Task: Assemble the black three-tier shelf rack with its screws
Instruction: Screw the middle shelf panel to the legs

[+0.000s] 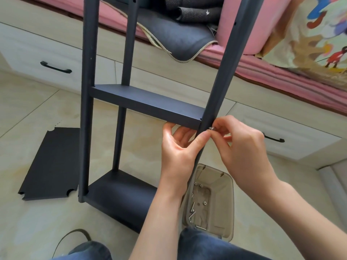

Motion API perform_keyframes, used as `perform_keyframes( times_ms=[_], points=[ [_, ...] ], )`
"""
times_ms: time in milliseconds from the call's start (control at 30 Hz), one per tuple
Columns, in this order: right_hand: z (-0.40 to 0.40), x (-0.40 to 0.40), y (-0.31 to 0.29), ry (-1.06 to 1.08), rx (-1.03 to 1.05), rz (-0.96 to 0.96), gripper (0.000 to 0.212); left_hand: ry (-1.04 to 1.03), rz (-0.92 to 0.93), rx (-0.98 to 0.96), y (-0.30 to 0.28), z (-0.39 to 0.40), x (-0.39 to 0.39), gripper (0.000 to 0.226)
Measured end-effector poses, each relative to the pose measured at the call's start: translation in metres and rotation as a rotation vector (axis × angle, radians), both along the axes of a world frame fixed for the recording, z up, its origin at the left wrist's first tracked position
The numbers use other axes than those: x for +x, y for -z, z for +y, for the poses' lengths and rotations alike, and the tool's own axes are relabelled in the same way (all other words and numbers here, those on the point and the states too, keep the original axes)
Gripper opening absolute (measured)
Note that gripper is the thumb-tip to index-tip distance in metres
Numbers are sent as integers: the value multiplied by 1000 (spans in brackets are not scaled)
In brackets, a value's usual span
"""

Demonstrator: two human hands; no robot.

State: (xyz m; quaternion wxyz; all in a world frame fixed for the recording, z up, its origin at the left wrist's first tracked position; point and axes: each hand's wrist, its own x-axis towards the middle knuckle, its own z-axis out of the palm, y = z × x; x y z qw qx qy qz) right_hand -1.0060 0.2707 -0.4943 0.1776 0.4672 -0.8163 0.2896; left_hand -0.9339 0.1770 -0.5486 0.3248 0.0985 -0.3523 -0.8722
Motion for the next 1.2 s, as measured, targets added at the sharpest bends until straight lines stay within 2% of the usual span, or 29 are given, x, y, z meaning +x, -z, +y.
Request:
perform_keyframes(
  times_ms=[200,367,567,800,1200],
  points=[
    [2,3,-14,45,3,-254,16,26,-31,-78,6,0,5,60],
    [4,7,-16,103,12,-282,17,-2,-28,-43,4,5,4,59],
    [7,13,-13,56,23,-97,1,-62,-46,-4,4,3,4,60],
    [1,14,-13,44,33,-2,15,-71,-26,6,0,4,4,59],
    [5,15,-8,51,-39,98,11,-73,-27,2,3,4,2,59]
  ],
)
